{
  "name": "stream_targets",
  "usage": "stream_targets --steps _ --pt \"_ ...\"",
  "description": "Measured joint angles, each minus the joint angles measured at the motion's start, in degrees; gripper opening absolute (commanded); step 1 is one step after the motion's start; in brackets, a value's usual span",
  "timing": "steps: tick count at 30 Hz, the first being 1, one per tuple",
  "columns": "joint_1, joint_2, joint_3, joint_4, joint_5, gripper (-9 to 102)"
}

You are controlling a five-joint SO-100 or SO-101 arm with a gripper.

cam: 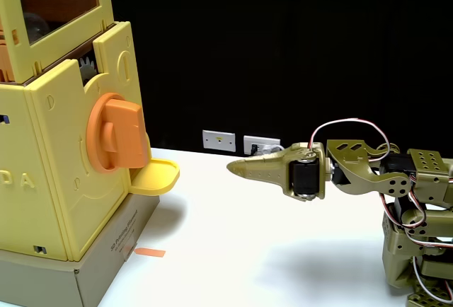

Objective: Turn the button of vending machine.

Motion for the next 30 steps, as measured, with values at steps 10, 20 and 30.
stream_targets --steps 10,20,30 --pt "1.8 -18.4 -0.6 -25.0 -1.4 10" --pt "2.4 -37.8 -3.7 -45.9 -2.7 16" --pt "2.5 -54.2 -15.9 -47.9 -6.3 25"
